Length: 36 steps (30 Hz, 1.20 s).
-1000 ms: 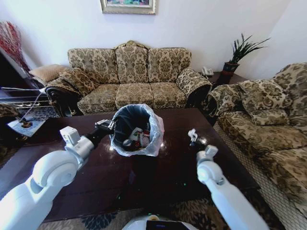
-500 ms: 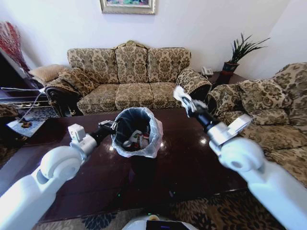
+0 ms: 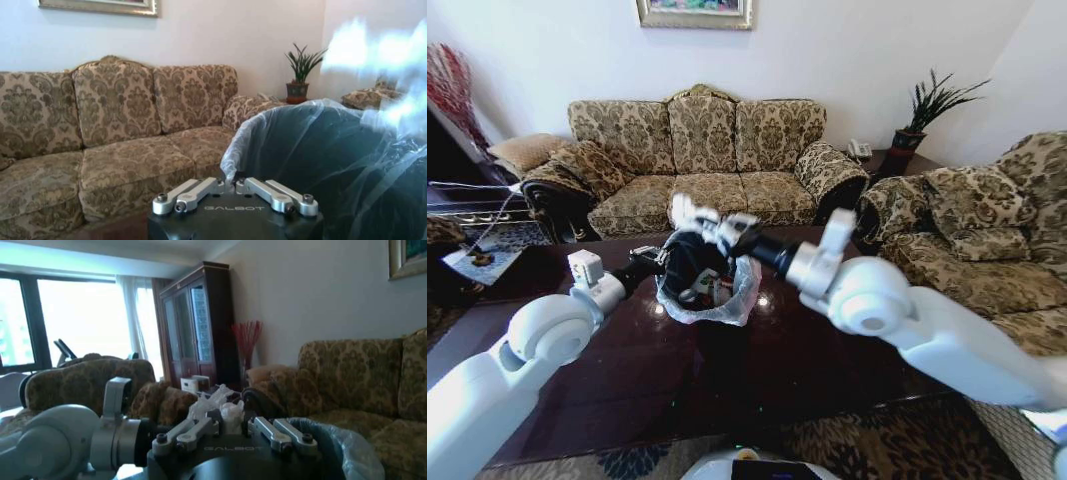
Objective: Move to the front of the table and place the trash on the table into the trash bin.
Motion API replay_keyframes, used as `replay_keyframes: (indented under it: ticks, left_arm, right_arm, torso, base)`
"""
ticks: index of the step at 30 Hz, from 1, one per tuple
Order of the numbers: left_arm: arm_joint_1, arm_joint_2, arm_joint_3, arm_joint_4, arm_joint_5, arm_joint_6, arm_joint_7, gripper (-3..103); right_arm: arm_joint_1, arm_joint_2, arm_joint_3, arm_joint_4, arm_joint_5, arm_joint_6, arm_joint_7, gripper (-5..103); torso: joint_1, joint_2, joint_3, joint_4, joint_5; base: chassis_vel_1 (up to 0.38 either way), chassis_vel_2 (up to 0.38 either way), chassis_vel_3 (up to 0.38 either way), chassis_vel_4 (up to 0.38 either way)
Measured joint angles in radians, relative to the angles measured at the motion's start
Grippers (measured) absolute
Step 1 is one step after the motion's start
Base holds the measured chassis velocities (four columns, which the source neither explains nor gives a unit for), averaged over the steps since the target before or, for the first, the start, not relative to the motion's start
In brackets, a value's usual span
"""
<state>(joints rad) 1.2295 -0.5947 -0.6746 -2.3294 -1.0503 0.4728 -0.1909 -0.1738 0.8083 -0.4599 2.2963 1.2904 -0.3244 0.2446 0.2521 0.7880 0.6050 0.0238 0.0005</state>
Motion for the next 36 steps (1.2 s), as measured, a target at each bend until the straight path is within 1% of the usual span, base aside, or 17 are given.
replay_keyframes:
  ticks: [1,3,7,8,11,13,16,18,21,22,23,24,25,26,30,33,36]
  left_arm:
    - [0.000,0.000,0.000,0.000,0.000,0.000,0.000,3]
    - [0.000,-0.005,-0.001,-0.003,0.000,0.000,0.000,3]
    - [0.003,-0.020,-0.002,-0.008,0.002,0.002,-0.002,3]
    - [0.003,-0.020,-0.002,-0.008,0.002,0.002,-0.002,3]
    - [0.008,-0.028,-0.006,-0.015,0.003,0.007,-0.004,3]
    - [0.008,-0.029,-0.008,-0.015,0.003,0.008,-0.005,3]
    - [0.009,-0.034,-0.027,-0.015,0.005,0.013,-0.008,3]
    - [0.009,-0.036,-0.033,-0.015,0.005,0.013,-0.009,3]
    - [0.041,-0.070,-0.105,-0.022,0.003,0.022,-0.007,3]
    - [0.041,-0.070,-0.105,-0.022,0.003,0.022,-0.007,3]
    - [0.056,-0.091,-0.141,-0.027,0.003,0.031,-0.002,3]
    - [0.066,-0.106,-0.165,-0.030,0.002,0.038,0.004,3]
    - [0.101,-0.150,-0.238,-0.044,-0.006,0.054,0.028,3]
    - [0.125,-0.170,-0.274,-0.051,-0.011,0.055,0.043,3]
    - [0.151,-0.188,-0.294,-0.062,-0.009,0.051,0.050,3]
    - [0.142,-0.179,-0.279,-0.063,-0.010,0.051,0.050,3]
    - [0.132,-0.158,-0.259,-0.061,-0.010,0.048,0.051,3]
  right_arm:
    - [0.000,0.000,0.000,0.000,0.000,0.000,0.000,15]
    - [-0.013,0.000,-0.018,-0.006,-0.043,-0.004,0.007,20]
    - [-0.018,-0.002,-0.012,-0.014,-0.060,-0.010,0.021,42]
    - [-0.018,-0.002,-0.012,-0.014,-0.060,-0.010,0.021,42]
    - [-0.027,-0.012,0.007,-0.010,-0.060,-0.010,0.029,59]
    - [-0.029,-0.014,0.013,-0.008,-0.060,-0.009,0.030,59]
    - [-0.040,-0.024,0.064,-0.007,-0.057,-0.003,0.055,76]
    - [-0.045,-0.029,0.082,-0.008,-0.055,-0.001,0.066,76]
    - [-0.104,-0.085,0.177,-0.022,-0.087,0.032,0.150,91]
    - [-0.104,-0.085,0.177,-0.022,-0.087,0.032,0.150,91]
    - [-0.139,-0.105,0.211,-0.024,-0.107,0.041,0.166,96]
    - [-0.172,-0.121,0.239,-0.024,-0.121,0.045,0.174,96]
    - [-0.234,-0.150,0.296,-0.024,-0.143,0.052,0.190,100]
    - [-0.259,-0.159,0.318,-0.021,-0.146,0.057,0.203,100]
    - [-0.246,-0.158,0.336,-0.013,-0.130,0.071,0.246,100]
    - [-0.214,-0.156,0.337,-0.019,-0.124,0.076,0.247,100]
    - [-0.166,-0.160,0.350,-0.026,-0.094,0.077,0.236,100]
  torso:
    - [0.000,0.000,0.000,0.0000,0.0000]
    - [0.000,0.000,0.000,0.0001,-0.0002]
    - [0.000,0.000,0.000,0.0001,-0.0002]
    - [0.000,0.000,0.000,0.0001,-0.0002]
    - [0.000,0.000,0.000,0.0001,-0.0002]
    - [0.000,0.000,0.000,0.0001,-0.0003]
    - [0.000,0.000,0.000,0.0003,-0.0002]
    - [0.000,0.000,0.000,0.0003,-0.0002]
    - [0.000,0.000,0.000,0.0002,-0.0003]
    - [0.000,0.000,0.000,0.0002,-0.0003]
    - [0.000,0.000,0.000,0.0003,-0.0002]
    - [0.000,0.000,0.000,0.0001,0.0000]
    - [0.000,0.000,0.000,-0.0002,0.0003]
    - [0.000,0.000,0.000,-0.0004,0.0003]
    - [0.000,0.000,0.000,0.0005,0.0000]
    - [0.000,0.000,0.000,0.0008,-0.0009]
    - [0.000,0.000,0.000,0.0003,0.0000]
  base:
    - [0.000,0.000,0.000,0.000]
    - [0.000,0.000,0.000,0.000]
    - [0.000,0.000,0.000,0.000]
    - [0.000,0.000,0.000,0.000]
    - [0.000,0.000,0.000,0.000]
    - [0.000,0.000,0.000,0.000]
    - [0.000,0.000,0.000,0.000]
    - [0.000,0.000,0.000,0.000]
    - [0.000,0.000,0.000,0.000]
    - [0.000,0.000,0.000,0.000]
    - [0.000,0.000,0.000,0.000]
    - [0.000,0.000,0.000,0.000]
    - [0.000,0.000,0.000,0.000]
    - [0.000,0.000,0.000,0.000]
    - [0.000,0.000,0.000,0.000]
    - [0.000,0.000,0.000,0.000]
    - [0.000,0.000,0.000,0.000]
